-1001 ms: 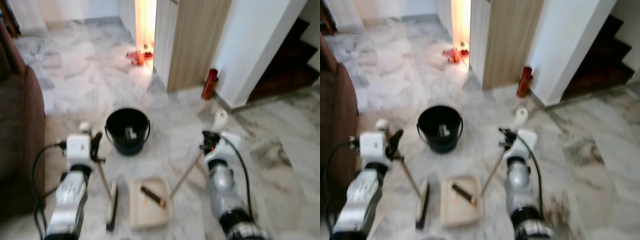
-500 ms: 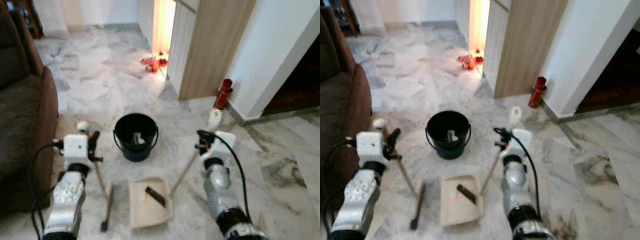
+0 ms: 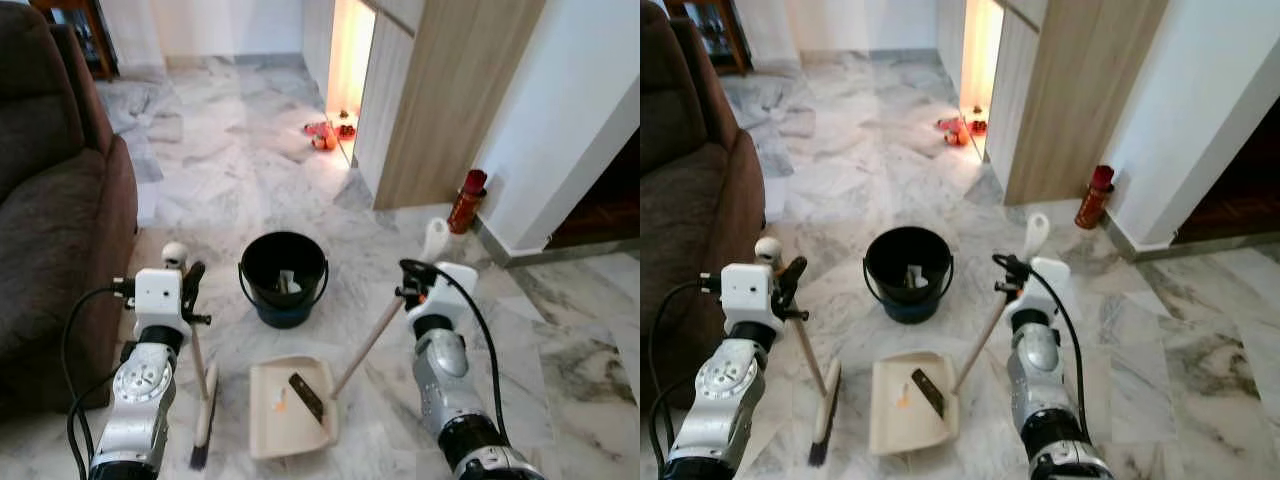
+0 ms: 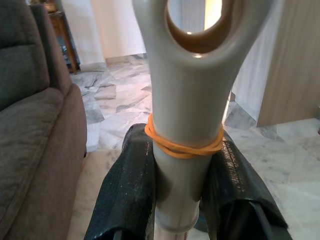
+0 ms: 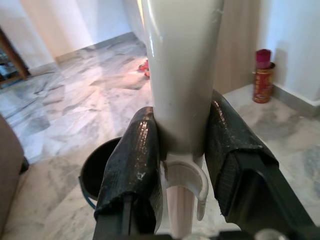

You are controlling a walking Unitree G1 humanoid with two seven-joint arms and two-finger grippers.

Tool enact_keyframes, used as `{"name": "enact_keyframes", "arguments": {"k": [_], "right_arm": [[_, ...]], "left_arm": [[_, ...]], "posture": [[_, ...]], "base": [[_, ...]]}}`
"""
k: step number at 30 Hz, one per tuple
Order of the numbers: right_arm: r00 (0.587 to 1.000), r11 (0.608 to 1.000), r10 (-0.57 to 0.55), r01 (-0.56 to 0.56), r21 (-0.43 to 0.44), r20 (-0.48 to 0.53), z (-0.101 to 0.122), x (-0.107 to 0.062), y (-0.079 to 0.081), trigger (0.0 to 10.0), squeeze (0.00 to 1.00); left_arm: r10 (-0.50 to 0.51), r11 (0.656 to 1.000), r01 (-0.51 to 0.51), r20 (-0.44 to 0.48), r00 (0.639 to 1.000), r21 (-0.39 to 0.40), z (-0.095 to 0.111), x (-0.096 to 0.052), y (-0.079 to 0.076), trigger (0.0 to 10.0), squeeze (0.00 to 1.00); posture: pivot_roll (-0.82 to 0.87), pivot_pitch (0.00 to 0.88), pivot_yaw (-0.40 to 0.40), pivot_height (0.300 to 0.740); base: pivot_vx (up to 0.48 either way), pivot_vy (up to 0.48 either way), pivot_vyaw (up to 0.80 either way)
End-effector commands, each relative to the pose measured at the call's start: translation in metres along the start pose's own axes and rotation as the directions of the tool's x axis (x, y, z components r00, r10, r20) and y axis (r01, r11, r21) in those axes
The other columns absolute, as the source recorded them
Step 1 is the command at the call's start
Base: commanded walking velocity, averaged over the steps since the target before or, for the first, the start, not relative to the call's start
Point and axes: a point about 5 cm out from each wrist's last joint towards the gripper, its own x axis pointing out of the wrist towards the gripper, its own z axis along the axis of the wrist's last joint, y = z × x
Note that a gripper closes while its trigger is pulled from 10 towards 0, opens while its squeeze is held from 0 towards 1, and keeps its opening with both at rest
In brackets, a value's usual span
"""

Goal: Sweep floor

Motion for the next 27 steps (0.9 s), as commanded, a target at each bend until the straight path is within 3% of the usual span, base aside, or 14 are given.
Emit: {"name": "enact_keyframes", "arguments": {"k": [1,8,22,27], "right_arm": [[0.999,1.000,0.007,-0.007,0.007,0.032,0.0078,0.0037,0.0029,10.0,0.00],[0.999,1.000,0.007,-0.007,0.005,0.035,0.0085,0.0040,0.0031,10.0,0.00],[1.000,1.000,-0.008,0.007,0.017,0.021,0.0078,0.0050,0.0018,10.0,0.00],[0.999,1.000,-0.004,0.003,0.012,0.034,0.0092,0.0050,0.0018,10.0,0.00]], "left_arm": [[-0.010,1.000,0.010,0.040,0.999,0.004,0.0077,0.0031,-0.0025,10.0,0.00],[-0.009,1.000,0.009,0.040,0.999,0.004,0.0076,0.0033,-0.0023,10.0,0.00],[-0.010,1.000,0.009,0.041,0.999,0.005,0.0078,0.0035,-0.0015,10.0,0.00],[-0.009,1.000,0.009,0.041,0.999,0.005,0.0079,0.0034,-0.0016,10.0,0.00]], "posture": [[0.12,0.028,-0.058,0.740],[0.12,0.033,-0.058,0.740],[0.12,0.039,-0.058,0.740],[0.12,0.040,-0.059,0.740]], "base": [[0.000,0.000,0.00],[0.093,0.000,0.00],[0.353,0.000,0.00],[0.379,0.000,-0.64]]}}
